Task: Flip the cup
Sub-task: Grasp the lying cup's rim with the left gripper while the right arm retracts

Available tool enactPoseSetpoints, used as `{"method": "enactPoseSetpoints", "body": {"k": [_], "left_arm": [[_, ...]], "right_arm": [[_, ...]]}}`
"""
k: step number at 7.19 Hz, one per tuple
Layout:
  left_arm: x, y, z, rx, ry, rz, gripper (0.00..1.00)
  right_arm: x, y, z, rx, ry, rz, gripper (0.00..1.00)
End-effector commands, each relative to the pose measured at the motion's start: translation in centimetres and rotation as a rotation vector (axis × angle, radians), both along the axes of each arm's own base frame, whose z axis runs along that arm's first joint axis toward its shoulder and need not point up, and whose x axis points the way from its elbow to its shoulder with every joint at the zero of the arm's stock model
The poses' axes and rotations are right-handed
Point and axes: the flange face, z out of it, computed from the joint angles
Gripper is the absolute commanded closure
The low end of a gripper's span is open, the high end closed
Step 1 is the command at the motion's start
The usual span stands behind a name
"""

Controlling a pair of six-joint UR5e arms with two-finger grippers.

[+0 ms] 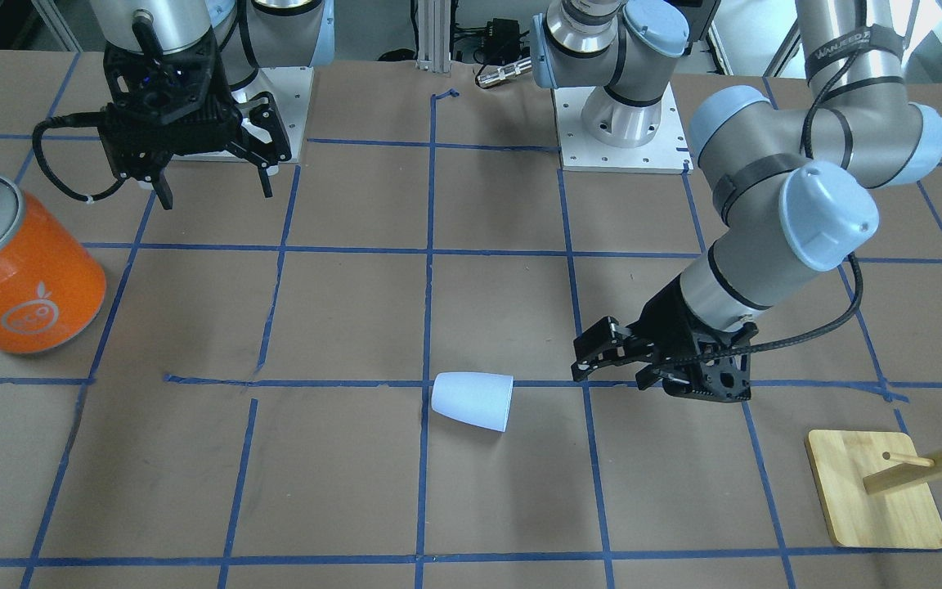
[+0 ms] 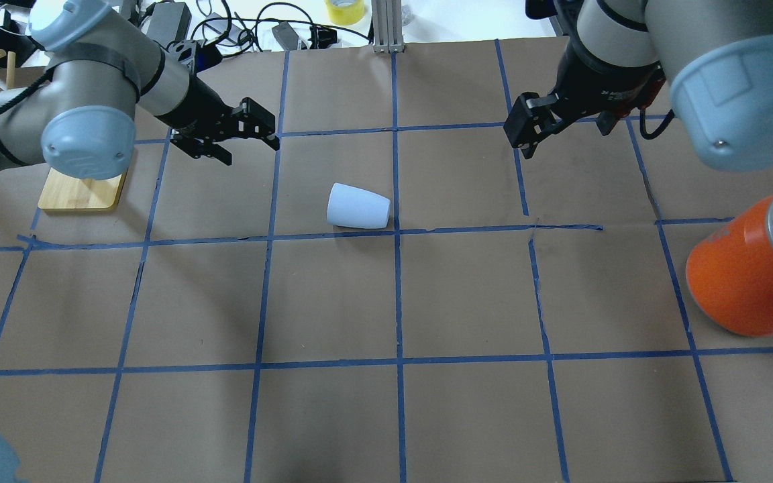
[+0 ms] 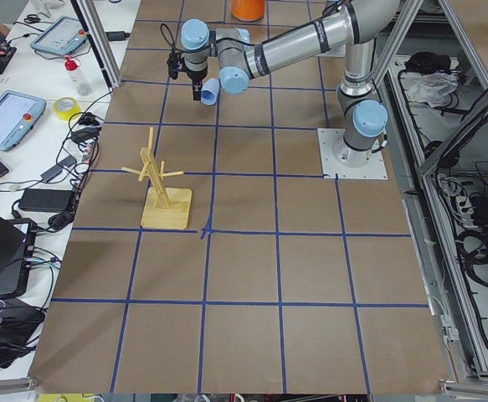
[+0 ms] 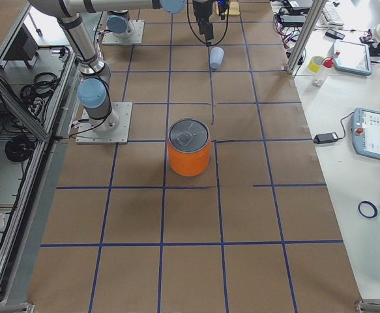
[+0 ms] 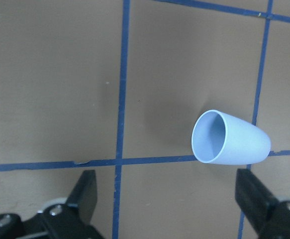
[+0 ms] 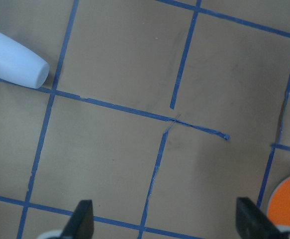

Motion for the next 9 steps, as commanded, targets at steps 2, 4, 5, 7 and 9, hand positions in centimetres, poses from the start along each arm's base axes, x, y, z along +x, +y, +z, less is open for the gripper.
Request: {"method": "enactPoseSetpoints", "body": {"k": [2,4,5,7,9], "left_arm": [[-4.7,-1.6,-6.3,0.015,0.127,-0.063,0.0],[-8.9,-1.2,-8.3,0.038,0.134,-0.061,0.0],[-9.5,-0.9,-8.4,0.043,0.136,-0.063,0.0],[-9.5,0.5,-10.4,0.095,0.134,-0.06,0.0],[-9.7,0.6,-10.5,0.096,0.134,-0.056,0.0]], "right_arm": [[-3.8,-0.4,1.2,-0.007,-0.087,-0.21,0.0],[-3.8,0.1,1.8,-0.02,-0.087,-0.21,0.0],[-3.8,0.5,2.0,-0.015,-0.087,-0.21,0.0],[-3.8,0.7,2.0,-0.015,-0.085,-0.21,0.0],[-3.8,0.8,2.3,-0.028,-0.082,-0.197,0.0]]}}
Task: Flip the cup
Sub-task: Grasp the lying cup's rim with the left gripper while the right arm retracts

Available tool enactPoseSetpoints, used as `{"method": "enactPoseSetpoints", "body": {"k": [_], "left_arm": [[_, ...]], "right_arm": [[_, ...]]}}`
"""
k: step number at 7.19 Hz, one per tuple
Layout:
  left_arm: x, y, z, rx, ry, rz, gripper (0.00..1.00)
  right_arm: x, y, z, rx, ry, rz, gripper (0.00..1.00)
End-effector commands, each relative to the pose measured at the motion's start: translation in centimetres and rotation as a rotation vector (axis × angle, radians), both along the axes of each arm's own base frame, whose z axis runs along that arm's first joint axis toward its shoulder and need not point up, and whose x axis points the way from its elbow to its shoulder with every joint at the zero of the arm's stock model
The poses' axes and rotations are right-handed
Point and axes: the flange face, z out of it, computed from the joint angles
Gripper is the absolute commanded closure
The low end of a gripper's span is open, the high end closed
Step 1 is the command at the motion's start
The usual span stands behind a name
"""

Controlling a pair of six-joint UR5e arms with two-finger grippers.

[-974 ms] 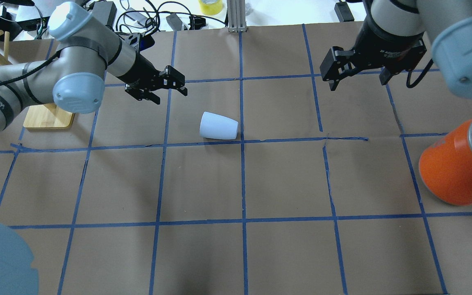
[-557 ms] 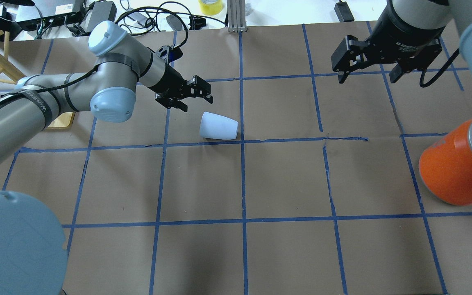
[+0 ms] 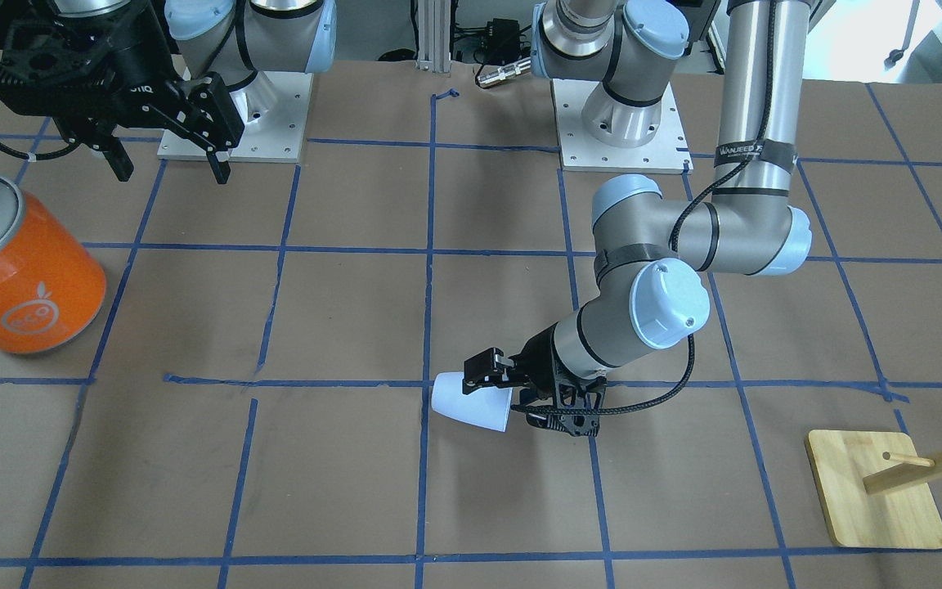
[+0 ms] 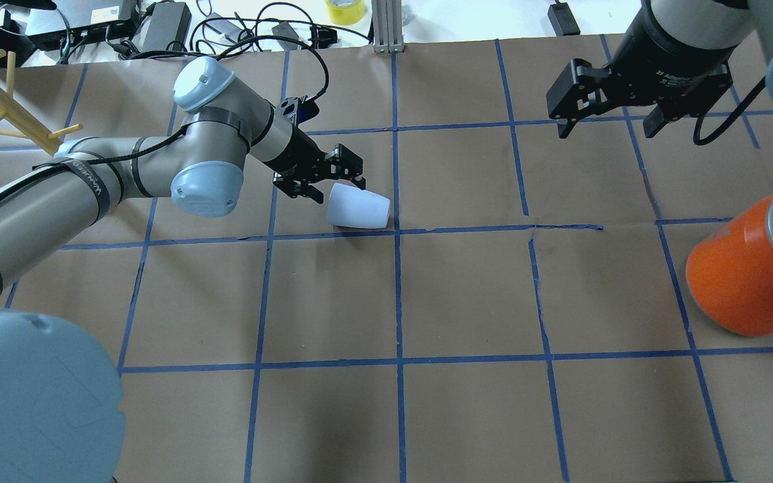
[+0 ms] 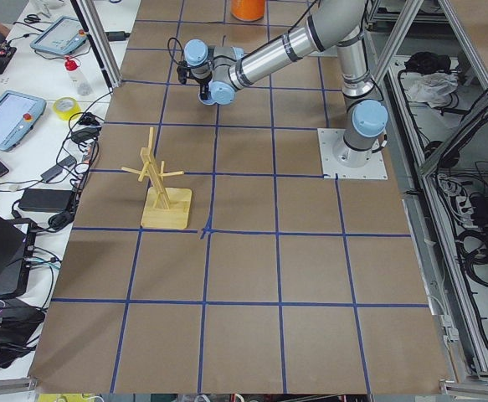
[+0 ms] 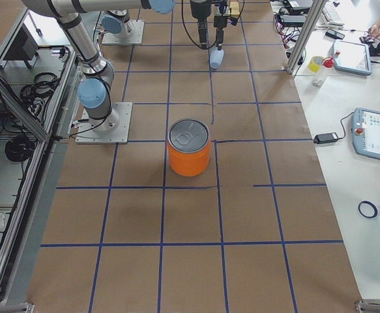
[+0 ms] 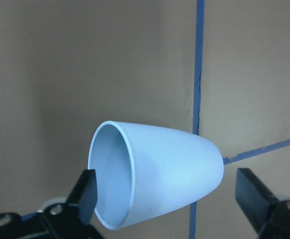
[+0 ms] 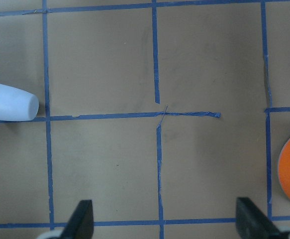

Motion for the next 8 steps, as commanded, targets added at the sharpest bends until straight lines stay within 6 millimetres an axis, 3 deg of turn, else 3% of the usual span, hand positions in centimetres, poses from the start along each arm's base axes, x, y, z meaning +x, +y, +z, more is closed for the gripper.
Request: {"method": "enactPoseSetpoints", "body": {"k": [1,3,4,7,8], "left_arm": [[-0.9,0.1,0.2,-0.001,0.001,0.004,0.12],[-2.2,0.1,0.0,0.059,0.083,0.067,1.0],[-2.2,0.0,0.1,0.086,0.083,0.12,1.0],[-1.2,-2.8,4.9,0.002,-0.039,0.182,1.0],[-0.7,-3.3,5.5,-0.007,-0.105,0.212,1.0]], "right_arm": [[0.1,0.1,0.0,-0.003,0.001,0.005,0.0],[0.0,0.2,-0.3,0.008,0.002,0.005,0.0],[-0.2,0.1,-0.3,0.006,0.003,0.004,0.0],[-0.6,-0.1,0.1,-0.012,0.028,0.029,0.0],[-0.6,-0.2,0.1,-0.011,0.027,0.028,0.0]]}}
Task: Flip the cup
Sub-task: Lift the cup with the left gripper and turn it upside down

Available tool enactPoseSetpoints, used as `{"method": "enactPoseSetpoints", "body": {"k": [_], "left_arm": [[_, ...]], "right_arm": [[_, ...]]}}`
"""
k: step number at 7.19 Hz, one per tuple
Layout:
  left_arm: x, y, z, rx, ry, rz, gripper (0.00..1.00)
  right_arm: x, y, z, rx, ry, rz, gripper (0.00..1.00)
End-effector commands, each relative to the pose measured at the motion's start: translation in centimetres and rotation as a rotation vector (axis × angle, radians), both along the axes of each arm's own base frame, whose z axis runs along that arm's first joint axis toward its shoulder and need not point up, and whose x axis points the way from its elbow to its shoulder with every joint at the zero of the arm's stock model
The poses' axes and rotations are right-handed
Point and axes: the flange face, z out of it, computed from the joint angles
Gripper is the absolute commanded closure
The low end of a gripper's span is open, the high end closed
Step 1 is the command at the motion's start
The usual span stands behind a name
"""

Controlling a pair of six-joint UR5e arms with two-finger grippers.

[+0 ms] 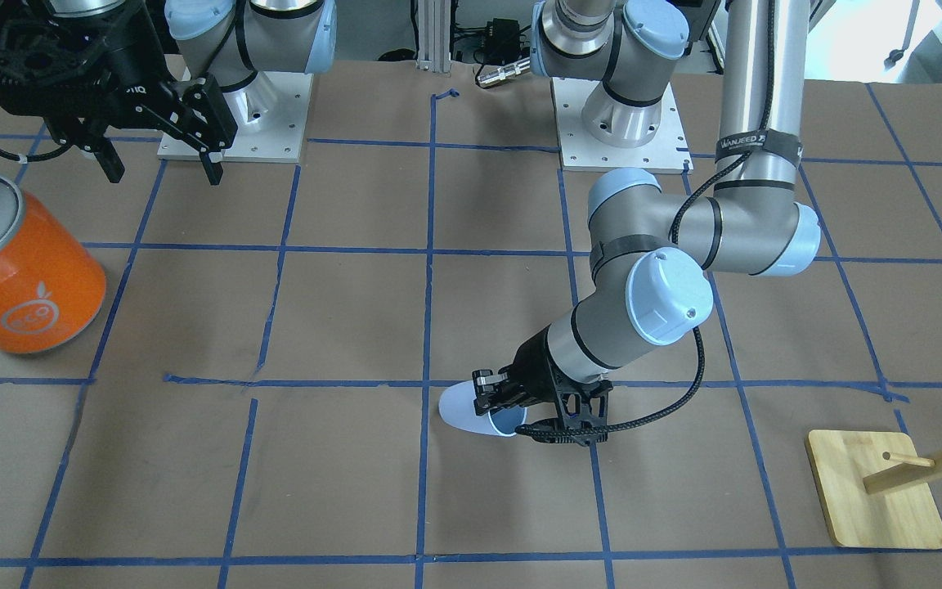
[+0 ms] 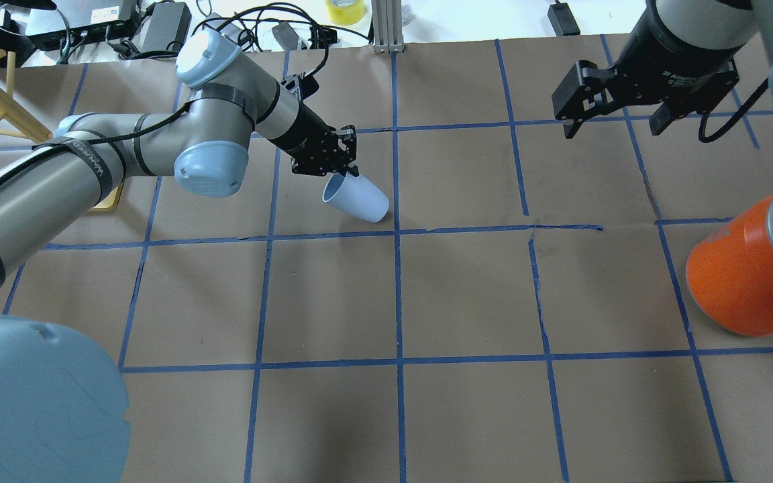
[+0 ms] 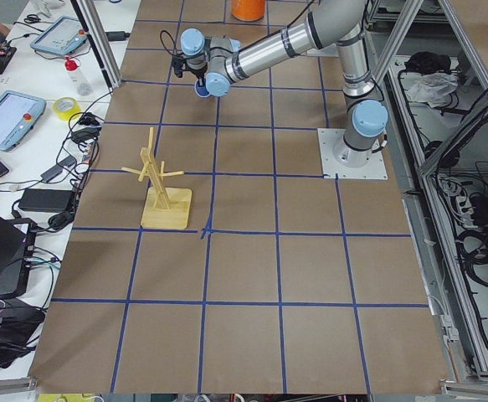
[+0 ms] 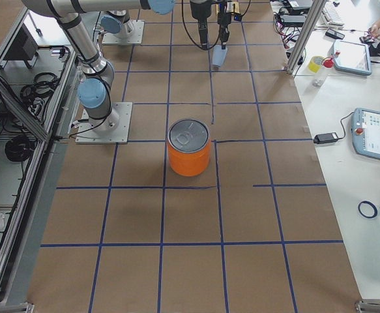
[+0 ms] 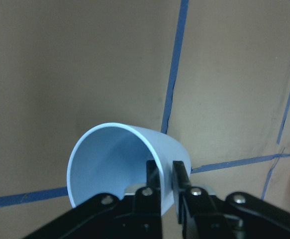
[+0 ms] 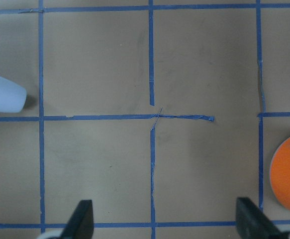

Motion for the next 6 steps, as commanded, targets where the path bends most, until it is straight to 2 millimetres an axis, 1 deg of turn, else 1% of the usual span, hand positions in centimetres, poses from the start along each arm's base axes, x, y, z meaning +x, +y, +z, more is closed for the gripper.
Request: {"method": "enactPoseSetpoints", "body": {"k": [1,2,3,4,5,6], "left_arm": [[0.4,-0.9,2.1,-0.01,-0.092,0.08,1.0],[0.4,-0.9,3.5,-0.031,-0.124,0.086,1.0],[1.3,-1.5,5.6,-0.073,-0.217,0.091,1.0],[2.4,-2.6,8.1,-0.143,-0.311,0.063,1.0],[3.7,-3.9,9.2,-0.211,-0.431,-0.035,1.0],[4.7,-4.3,9.1,-0.231,-0.527,-0.059,1.0]], "right_arm": [[-0.1,-0.1,0.0,-0.001,0.006,0.005,0.0],[-0.1,0.1,0.0,0.004,0.006,0.007,0.0],[0.0,0.0,-0.1,0.004,0.004,0.005,0.0],[-0.1,0.0,-0.1,0.005,0.004,0.004,0.0],[-0.1,0.0,-0.1,0.004,0.004,0.002,0.0],[-0.1,-0.1,0.0,-0.002,0.004,0.004,0.0]]}}
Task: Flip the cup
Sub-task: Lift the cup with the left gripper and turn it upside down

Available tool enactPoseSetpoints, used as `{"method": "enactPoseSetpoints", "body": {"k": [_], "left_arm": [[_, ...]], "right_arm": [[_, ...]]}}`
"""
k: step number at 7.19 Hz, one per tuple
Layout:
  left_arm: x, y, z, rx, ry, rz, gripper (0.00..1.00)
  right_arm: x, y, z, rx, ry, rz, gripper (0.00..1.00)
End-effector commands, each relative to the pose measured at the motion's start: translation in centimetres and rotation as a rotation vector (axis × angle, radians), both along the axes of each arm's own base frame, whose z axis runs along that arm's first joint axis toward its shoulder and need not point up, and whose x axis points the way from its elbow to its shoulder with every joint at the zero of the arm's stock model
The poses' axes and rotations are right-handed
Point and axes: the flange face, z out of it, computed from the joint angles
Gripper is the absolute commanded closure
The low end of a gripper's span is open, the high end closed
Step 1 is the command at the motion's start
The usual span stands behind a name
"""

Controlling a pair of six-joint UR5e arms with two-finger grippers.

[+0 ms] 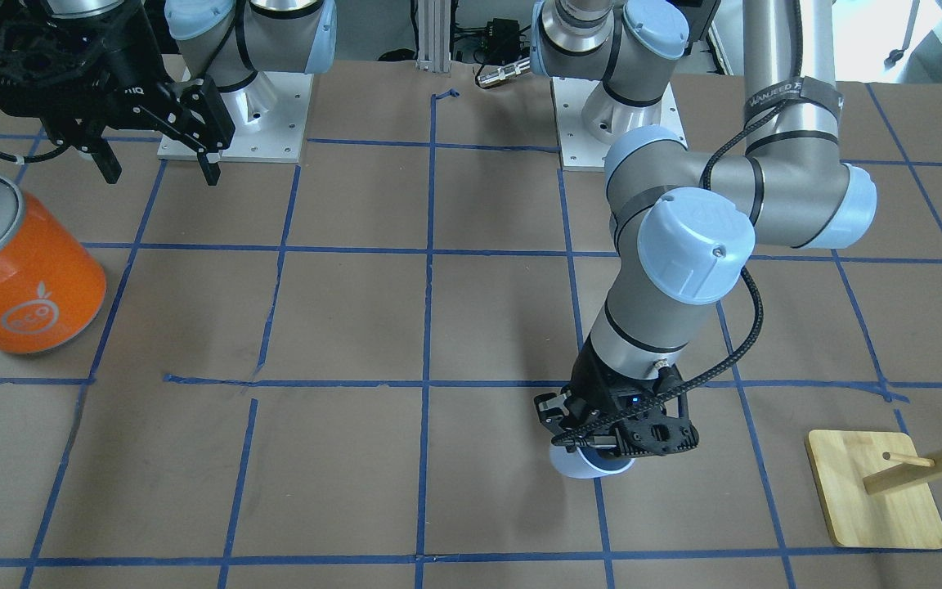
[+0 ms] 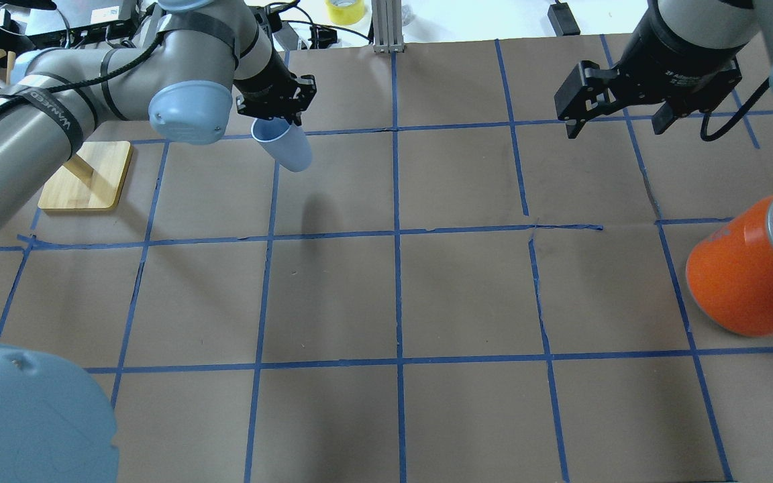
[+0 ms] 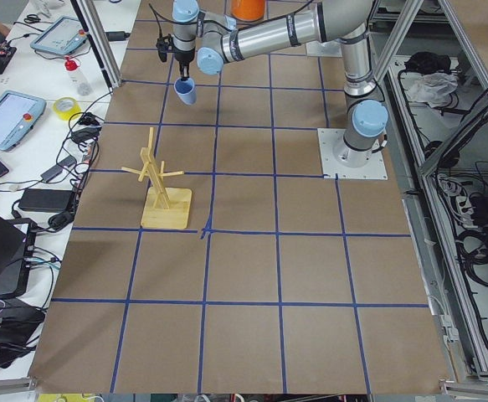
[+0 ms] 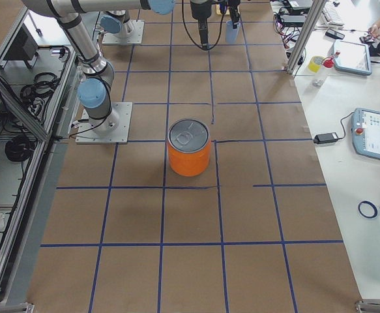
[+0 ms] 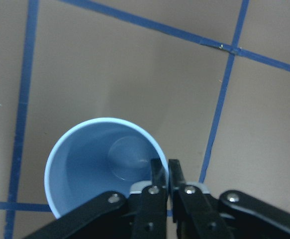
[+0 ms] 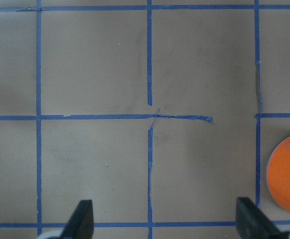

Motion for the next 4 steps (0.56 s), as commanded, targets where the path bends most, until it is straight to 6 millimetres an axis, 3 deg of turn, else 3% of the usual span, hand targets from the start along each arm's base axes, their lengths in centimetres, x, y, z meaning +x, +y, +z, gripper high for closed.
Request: {"method": "enactPoseSetpoints", "body": {"k": [1,2,4], "left_arm": [[2.8,-1.3,0.0,-0.04,-0.154,-0.05,1.0],[5.1,-1.9,-1.4,-0.018,-0.16,-0.043,1.0],[6.7,-2.1,-3.1,0.012,-0.161,-0.036,1.0]], "right_arm": [[0.0,0.0,0.1,-0.005,0.002,0.0,0.0],[0.0,-0.1,0.2,-0.011,0.003,0.001,0.0],[0.0,-0.1,0.2,-0.011,0.002,0.003,0.0]]}}
